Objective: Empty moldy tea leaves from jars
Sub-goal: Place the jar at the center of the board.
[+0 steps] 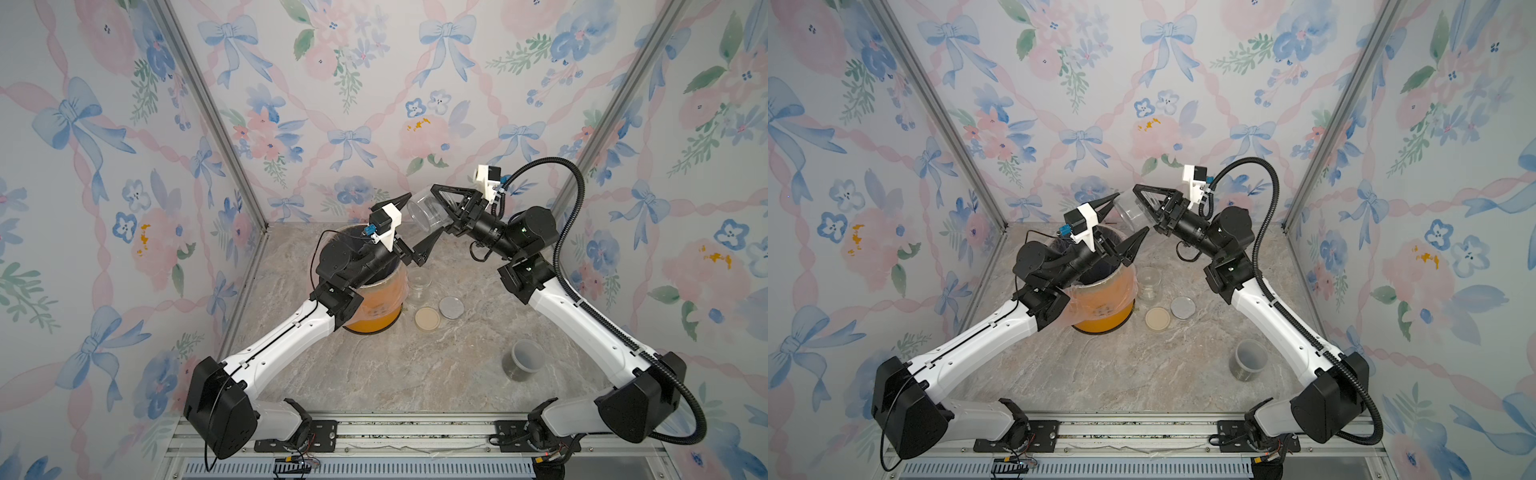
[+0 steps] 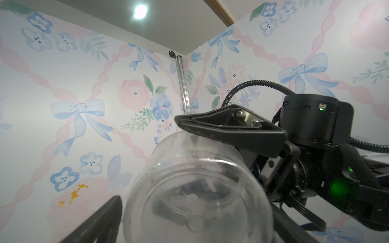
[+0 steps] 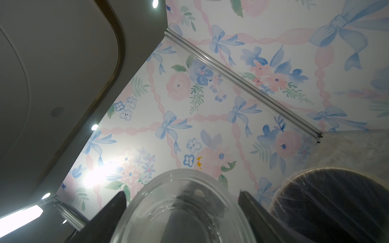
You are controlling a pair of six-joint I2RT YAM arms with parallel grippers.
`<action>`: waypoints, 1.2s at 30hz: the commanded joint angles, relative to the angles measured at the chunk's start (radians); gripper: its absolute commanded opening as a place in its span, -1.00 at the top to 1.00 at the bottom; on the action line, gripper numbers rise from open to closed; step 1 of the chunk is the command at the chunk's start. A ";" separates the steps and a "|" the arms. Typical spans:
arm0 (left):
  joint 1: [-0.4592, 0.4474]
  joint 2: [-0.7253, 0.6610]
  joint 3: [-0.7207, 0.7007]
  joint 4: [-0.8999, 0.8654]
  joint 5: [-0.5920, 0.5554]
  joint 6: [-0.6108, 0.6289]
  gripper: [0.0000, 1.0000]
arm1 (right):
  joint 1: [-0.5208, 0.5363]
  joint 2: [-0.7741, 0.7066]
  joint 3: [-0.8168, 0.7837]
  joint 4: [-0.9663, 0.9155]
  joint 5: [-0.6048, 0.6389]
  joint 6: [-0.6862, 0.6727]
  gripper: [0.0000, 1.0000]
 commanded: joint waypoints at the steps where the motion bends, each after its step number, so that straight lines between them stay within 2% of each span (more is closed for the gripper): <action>1: 0.000 -0.064 -0.018 -0.053 -0.032 0.053 -0.97 | -0.039 -0.054 -0.031 -0.050 -0.019 -0.055 -0.62; 6: 0.000 -0.110 -0.044 -0.115 -0.054 0.064 -0.96 | -0.091 -0.123 -0.095 -0.201 -0.015 -0.176 -0.61; 12: 0.000 -0.178 -0.054 -0.270 -0.216 -0.022 -0.97 | -0.120 -0.225 -0.187 -0.471 0.095 -0.429 -0.62; 19: 0.000 -0.288 -0.086 -0.561 -0.402 -0.104 -0.96 | -0.135 -0.294 -0.340 -0.582 0.260 -0.615 -0.63; 24: 0.000 -0.343 -0.057 -0.800 -0.467 -0.094 -0.96 | -0.127 -0.327 -0.437 -0.585 0.325 -0.735 -0.67; 27: 0.000 -0.378 -0.071 -0.905 -0.490 -0.074 -0.96 | -0.087 -0.335 -0.495 -0.579 0.374 -0.813 -0.68; 32: -0.001 -0.424 -0.094 -1.046 -0.521 -0.076 -0.96 | 0.075 -0.318 -0.563 -0.595 0.541 -0.979 -0.77; 36: 0.000 -0.498 -0.138 -1.076 -0.525 -0.076 -0.96 | 0.183 -0.289 -0.634 -0.511 0.590 -1.027 -0.77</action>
